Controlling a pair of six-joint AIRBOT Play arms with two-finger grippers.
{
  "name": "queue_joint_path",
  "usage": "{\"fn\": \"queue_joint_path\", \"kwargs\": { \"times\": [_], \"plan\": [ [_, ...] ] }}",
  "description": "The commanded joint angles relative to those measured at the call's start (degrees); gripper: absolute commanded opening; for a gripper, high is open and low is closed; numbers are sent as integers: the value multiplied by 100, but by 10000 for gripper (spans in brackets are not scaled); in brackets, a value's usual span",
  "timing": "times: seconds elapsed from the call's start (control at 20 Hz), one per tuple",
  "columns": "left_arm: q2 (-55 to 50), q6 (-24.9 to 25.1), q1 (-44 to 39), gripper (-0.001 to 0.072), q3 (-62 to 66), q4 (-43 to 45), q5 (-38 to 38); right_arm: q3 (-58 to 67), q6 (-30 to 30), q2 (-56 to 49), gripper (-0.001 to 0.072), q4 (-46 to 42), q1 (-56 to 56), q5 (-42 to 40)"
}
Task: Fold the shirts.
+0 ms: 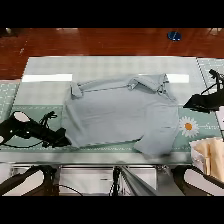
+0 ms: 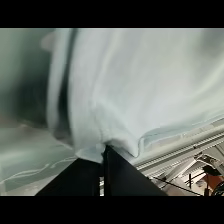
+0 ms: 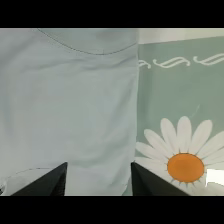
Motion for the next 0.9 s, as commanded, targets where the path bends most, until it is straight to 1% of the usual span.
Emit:
{"fn": "queue_joint_path", "kwargs": {
  "times": [0.0, 0.05, 0.15, 0.2, 0.3, 0.45, 0.6, 0.65, 0.7, 0.85],
  "plan": [
    [26, 341, -170, 25, 17, -39, 739, -2, 92, 267, 486, -24, -2, 111],
    [85, 361, -164, 25, 17, -37, 664, -2, 118, 402, 488, -94, -2, 125],
    [313, 448, -157, 24, 17, -37, 595, -4, 323, 621, 547, -636, -7, 125],
    [479, 485, -160, 24, 17, -39, 595, -15, 457, 640, 547, -752, -90, 149],
    [772, 492, -157, 24, 17, -37, 595, -295, 396, 640, 567, -356, -391, 118],
    [977, 555, -160, 24, 17, -37, 588, -1036, 92, 638, 565, 92, -756, 11],
    [979, 590, -157, 25, 17, -37, 555, -1694, -76, 640, 564, 136, -824, 20],
    [979, 592, -157, 24, 17, -37, 540, -1873, -87, 640, 554, 149, -824, -42],
    [979, 597, -157, 25, 17, -37, 542, -2022, -96, 640, 529, 184, -820, -140],
    [979, 634, -160, 25, 17, -42, 540, -2441, -109, 638, 529, 584, -817, -640]
  ]
}}
